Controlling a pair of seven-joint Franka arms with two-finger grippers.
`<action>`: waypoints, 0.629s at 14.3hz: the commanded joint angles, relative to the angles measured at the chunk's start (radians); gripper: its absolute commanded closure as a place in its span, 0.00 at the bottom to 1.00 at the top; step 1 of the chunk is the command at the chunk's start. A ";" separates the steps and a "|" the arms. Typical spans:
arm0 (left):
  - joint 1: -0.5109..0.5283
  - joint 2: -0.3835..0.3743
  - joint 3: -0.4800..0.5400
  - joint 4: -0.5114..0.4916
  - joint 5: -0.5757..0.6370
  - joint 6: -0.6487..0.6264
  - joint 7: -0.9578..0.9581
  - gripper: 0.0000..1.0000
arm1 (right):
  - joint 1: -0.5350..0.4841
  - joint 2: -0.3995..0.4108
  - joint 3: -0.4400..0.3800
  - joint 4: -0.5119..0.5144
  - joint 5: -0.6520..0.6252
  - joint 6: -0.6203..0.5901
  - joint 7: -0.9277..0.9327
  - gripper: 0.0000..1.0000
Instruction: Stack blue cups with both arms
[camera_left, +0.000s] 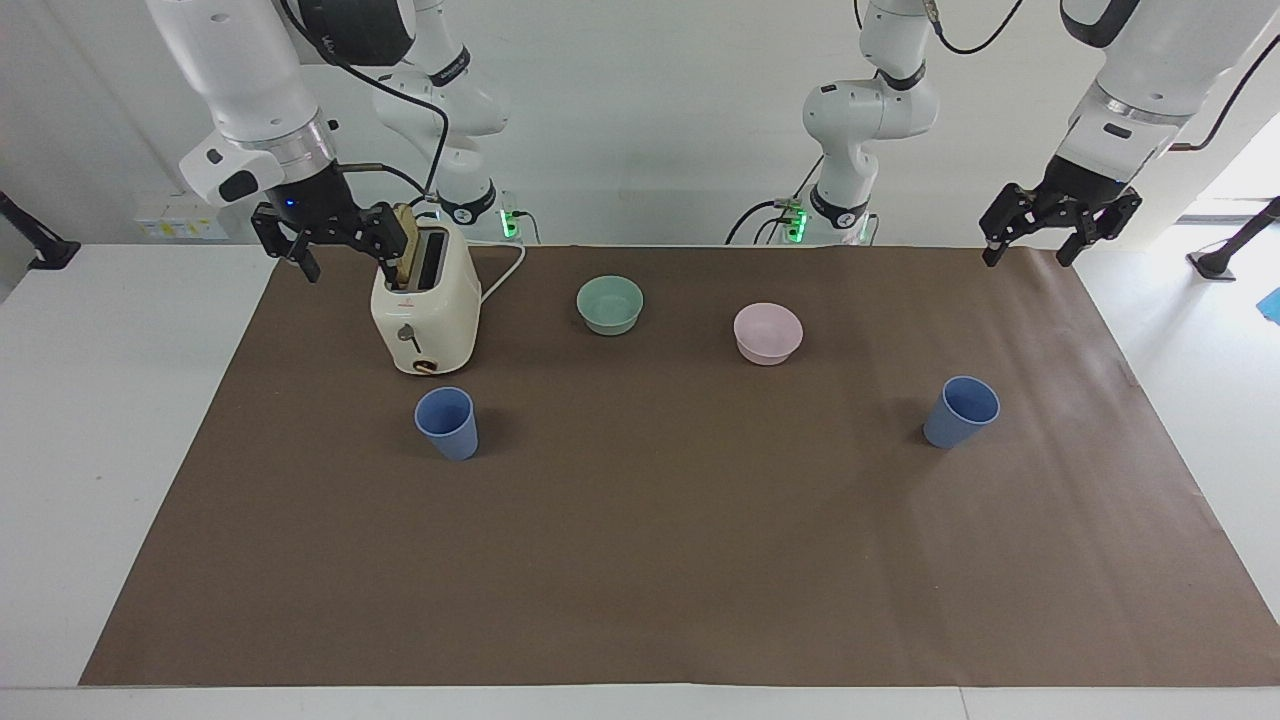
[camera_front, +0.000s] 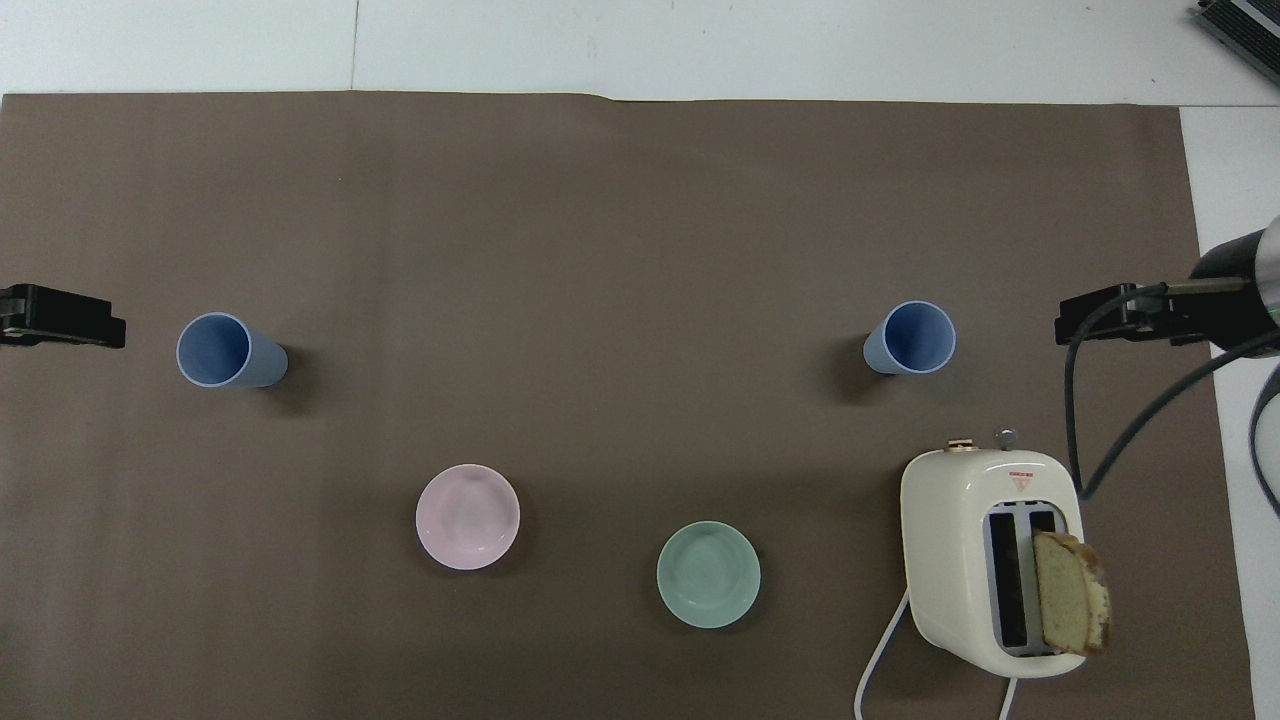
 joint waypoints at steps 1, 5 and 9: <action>-0.010 -0.004 0.005 -0.003 -0.010 0.011 0.010 0.00 | -0.012 -0.001 0.008 0.001 0.017 -0.001 -0.007 0.00; -0.006 -0.001 0.005 -0.005 -0.010 0.013 0.017 0.00 | -0.012 -0.001 0.008 0.001 0.017 -0.001 -0.007 0.00; 0.016 0.016 0.016 -0.043 -0.009 0.095 0.020 0.00 | -0.012 -0.001 0.008 0.001 0.017 -0.001 -0.007 0.00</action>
